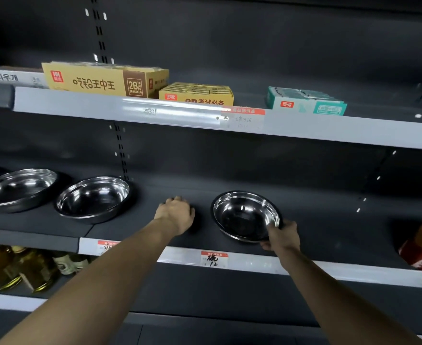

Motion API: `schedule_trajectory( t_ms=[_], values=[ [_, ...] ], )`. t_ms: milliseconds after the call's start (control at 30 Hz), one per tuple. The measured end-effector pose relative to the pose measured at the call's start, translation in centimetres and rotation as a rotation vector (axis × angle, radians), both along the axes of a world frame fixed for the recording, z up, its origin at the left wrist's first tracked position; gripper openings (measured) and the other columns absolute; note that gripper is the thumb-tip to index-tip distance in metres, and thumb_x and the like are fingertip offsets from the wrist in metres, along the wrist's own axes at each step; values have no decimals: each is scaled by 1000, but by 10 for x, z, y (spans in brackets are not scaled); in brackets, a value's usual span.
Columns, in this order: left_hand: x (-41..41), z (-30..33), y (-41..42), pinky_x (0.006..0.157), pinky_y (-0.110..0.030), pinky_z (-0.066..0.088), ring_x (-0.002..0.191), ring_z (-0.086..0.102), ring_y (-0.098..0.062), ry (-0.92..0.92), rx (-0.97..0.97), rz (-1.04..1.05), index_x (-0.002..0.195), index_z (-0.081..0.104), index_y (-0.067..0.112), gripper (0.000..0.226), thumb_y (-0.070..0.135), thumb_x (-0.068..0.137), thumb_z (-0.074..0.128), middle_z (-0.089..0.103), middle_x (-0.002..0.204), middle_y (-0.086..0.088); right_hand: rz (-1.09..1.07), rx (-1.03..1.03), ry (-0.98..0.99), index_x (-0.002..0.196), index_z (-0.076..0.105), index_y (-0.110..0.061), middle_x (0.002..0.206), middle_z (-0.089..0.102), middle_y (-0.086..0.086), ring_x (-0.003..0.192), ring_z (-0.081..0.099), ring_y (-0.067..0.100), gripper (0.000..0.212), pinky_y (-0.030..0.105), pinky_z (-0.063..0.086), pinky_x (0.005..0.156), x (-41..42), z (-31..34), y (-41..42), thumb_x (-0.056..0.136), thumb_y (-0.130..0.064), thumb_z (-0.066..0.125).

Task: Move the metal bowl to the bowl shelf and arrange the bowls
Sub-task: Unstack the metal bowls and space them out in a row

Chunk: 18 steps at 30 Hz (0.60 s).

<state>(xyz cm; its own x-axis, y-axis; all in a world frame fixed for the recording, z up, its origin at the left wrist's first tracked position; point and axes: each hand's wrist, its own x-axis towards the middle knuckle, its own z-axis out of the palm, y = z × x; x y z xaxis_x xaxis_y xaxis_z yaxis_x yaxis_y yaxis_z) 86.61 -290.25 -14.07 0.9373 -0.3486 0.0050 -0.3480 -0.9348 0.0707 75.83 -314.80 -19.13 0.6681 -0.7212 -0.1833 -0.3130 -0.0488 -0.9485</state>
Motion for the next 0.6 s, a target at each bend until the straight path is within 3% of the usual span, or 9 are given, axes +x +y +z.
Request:
schedule_trajectory(
  t_ms=[233,600],
  values=[
    [-3,-3,24,108,-41,38,130,44,-31,17,10,74,132,58,9,50,38,104,29,49,139,-12,21,6,-29,122,57,1,108,70,21,48,71,26,34,22,53,40,19,-2,15,90,-8,57],
    [2,-3,87,106,-41,38,129,45,-31,-3,-12,199,130,61,12,51,39,104,28,50,136,-11,176,-15,-23,125,59,-5,96,73,9,47,70,22,35,19,52,39,47,1,83,90,-7,60]
  ],
)
